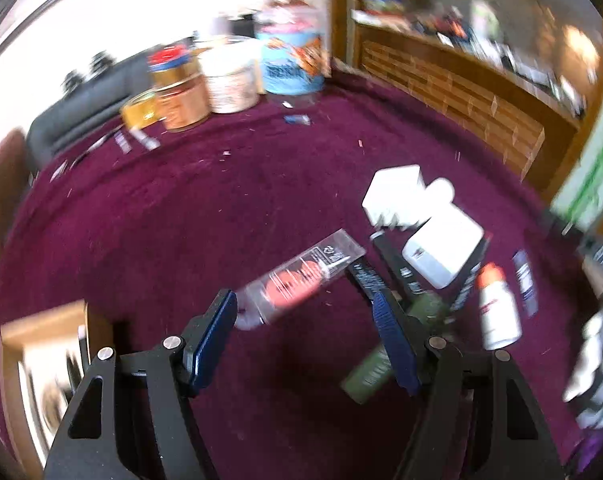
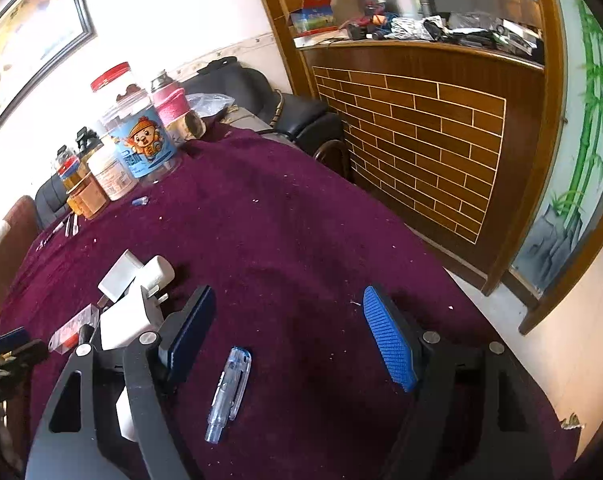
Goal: Organize rigid objects
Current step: 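Grasp the red item in the clear plastic package with the left tool, then carry the clear package toward the box with the left tool while the right tool grasps a black marker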
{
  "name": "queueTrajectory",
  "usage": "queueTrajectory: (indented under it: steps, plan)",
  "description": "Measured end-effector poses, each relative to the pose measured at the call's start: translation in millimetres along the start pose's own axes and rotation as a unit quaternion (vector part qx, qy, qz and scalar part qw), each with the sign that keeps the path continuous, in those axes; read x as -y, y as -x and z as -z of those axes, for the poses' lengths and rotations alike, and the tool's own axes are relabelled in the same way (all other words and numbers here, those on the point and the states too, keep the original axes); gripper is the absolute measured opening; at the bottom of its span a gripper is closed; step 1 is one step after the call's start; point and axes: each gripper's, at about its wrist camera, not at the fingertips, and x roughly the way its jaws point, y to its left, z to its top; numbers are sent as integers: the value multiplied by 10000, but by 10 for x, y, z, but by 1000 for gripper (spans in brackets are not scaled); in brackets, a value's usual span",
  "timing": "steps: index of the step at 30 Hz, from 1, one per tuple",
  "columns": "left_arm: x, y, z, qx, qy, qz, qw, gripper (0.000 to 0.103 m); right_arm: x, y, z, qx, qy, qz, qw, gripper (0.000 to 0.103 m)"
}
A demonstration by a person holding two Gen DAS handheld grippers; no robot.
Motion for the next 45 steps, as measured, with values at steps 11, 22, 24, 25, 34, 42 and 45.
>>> queueTrajectory:
  steps: [11, 22, 24, 25, 34, 42, 45]
  plan:
    - [121, -483, -128, -485, -1076, 40, 9930, 64, -22, -75, 18, -135, 55, 97, 9998, 76]
    - [194, -269, 75, -476, -547, 294, 9969, 24, 71, -118, 23, -295, -175, 17, 9994, 76]
    - [184, -309, 68, -499, -473, 283, 9972, 26, 61, -130, 22, -320, -158, 30, 9994, 76]
    - [183, -340, 55, -464, -452, 240, 9976, 29, 60, -131, 24, -323, -152, 32, 9994, 76]
    - [91, -144, 130, -3, 94, 243, 9997, 22, 89, -139, 18, -337, -233, -99, 9991, 77]
    - [-140, 880, 535, 846, 782, 667, 9911, 23, 106, -145, -4, -523, -288, -410, 9974, 76]
    - [-291, 1172, 751, 1044, 1052, 712, 9864, 23, 47, -63, 10, -732, -274, -612, 9951, 76]
